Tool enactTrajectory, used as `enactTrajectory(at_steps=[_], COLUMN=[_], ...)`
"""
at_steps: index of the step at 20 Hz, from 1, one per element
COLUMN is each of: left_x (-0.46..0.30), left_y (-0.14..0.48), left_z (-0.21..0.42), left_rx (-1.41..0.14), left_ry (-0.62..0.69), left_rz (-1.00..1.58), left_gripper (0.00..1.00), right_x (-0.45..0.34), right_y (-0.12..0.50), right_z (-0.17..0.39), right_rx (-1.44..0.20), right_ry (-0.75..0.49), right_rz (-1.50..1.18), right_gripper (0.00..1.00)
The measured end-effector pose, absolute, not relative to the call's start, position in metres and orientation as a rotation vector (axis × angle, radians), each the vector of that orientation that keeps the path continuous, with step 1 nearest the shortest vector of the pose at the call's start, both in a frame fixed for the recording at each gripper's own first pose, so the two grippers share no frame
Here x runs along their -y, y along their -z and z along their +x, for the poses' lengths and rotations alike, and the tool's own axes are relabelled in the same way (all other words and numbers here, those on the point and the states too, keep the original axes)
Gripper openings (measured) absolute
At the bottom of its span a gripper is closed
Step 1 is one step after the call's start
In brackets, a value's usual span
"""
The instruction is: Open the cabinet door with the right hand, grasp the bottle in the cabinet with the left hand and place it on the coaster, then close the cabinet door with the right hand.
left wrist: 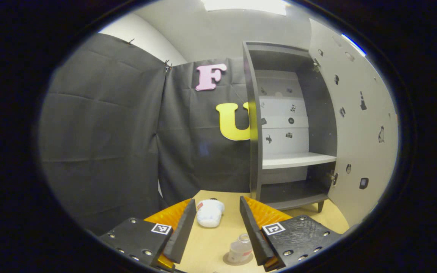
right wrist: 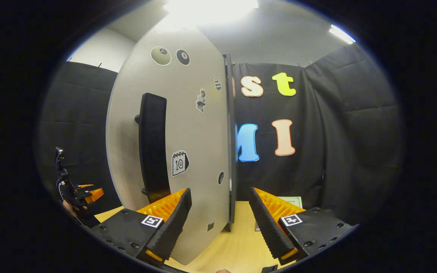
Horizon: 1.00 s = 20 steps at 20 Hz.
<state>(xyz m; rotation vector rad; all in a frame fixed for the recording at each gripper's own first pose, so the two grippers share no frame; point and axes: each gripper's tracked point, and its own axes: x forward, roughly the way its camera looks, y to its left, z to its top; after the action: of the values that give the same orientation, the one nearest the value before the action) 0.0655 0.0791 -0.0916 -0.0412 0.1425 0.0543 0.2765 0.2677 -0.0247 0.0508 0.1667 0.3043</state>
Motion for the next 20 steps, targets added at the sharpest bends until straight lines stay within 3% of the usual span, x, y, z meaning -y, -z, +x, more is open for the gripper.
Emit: enactTrajectory(at_steps=[16,20], left_x=[-0.172,-0.199], left_y=[0.107,0.114], left_z=[0.046,0.040], left_rx=[-0.159,-0.166], left_ry=[-0.118,-0.151], left_rz=[-0.046,-0.052], left_gripper=[0.72,0.69], right_x=[-0.384,-0.402], right_y=[0.033,0.036], right_z=[0.315,0.341], right_rx=[-0.177,-0.179], right_ry=[-0.401,-0.364], right_rz=[0.115,0.129], right_gripper=[0.97,0.97])
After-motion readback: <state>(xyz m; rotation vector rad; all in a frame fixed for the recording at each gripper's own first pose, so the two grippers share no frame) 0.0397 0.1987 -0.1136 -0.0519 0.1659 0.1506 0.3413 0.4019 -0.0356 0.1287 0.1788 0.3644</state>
